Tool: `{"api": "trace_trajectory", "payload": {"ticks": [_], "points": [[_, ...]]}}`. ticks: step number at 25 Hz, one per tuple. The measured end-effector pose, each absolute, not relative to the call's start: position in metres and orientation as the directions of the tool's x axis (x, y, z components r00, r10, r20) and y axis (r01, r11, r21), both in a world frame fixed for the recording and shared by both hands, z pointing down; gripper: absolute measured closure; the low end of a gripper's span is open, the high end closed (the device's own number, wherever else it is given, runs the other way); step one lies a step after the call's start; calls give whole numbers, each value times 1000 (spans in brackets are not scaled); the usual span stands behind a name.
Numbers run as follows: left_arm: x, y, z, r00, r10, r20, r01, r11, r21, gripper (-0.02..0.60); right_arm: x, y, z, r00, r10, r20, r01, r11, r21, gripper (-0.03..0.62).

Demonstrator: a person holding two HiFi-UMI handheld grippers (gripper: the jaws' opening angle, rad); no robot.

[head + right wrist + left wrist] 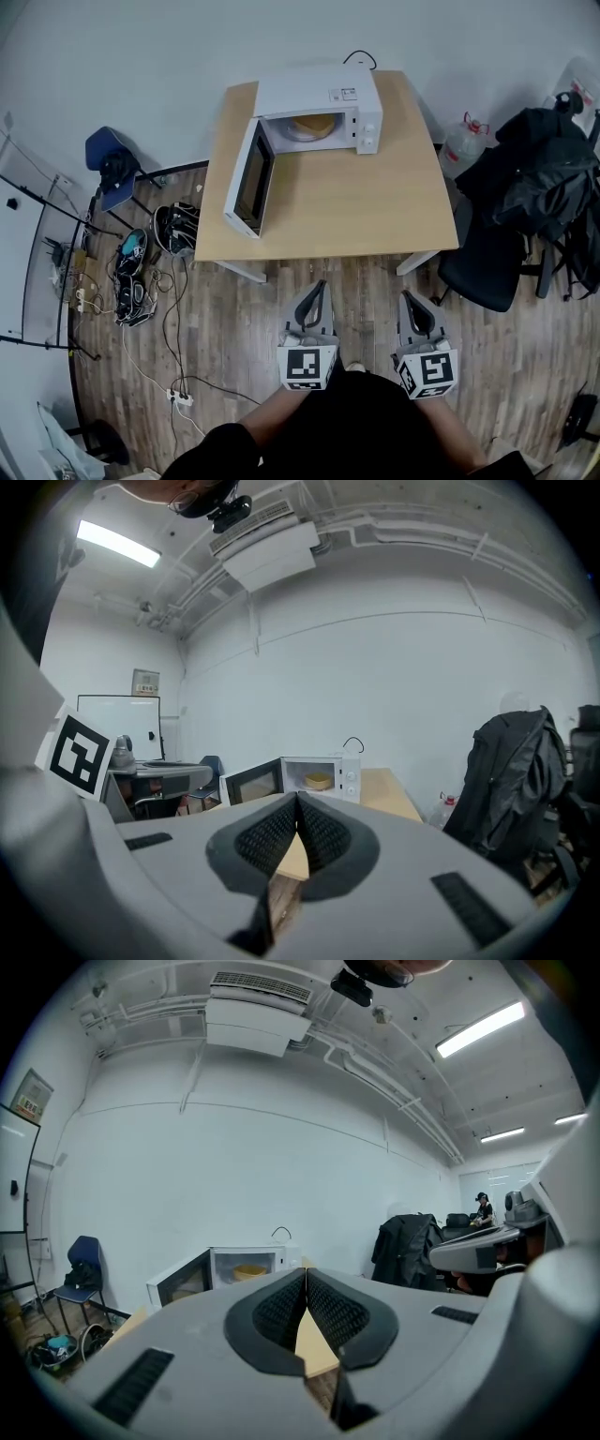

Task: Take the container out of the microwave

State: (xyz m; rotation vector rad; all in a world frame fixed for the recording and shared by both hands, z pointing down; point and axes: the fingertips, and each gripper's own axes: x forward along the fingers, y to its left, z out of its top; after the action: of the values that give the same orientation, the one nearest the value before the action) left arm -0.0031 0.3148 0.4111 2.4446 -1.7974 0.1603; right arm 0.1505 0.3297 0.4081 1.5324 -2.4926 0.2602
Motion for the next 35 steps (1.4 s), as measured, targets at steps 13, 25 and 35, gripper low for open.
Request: {"api": "trace_trajectory", "payload": {"ticks": [13,25,35], "points": [[-69,204,406,362,-923,129,-932,-356,66,569,64,212,390,-446,-854,270,-882,470,28,534],[-111,144,441,420,-885,198,-907,-406,112,569,19,154,404,-420,-853,309,-901,434,-28,534],[-95,110,448,450,-869,203,-893,-437,108,569,33,127,410,-385,-871,307,-918,394,-33,534]]}}
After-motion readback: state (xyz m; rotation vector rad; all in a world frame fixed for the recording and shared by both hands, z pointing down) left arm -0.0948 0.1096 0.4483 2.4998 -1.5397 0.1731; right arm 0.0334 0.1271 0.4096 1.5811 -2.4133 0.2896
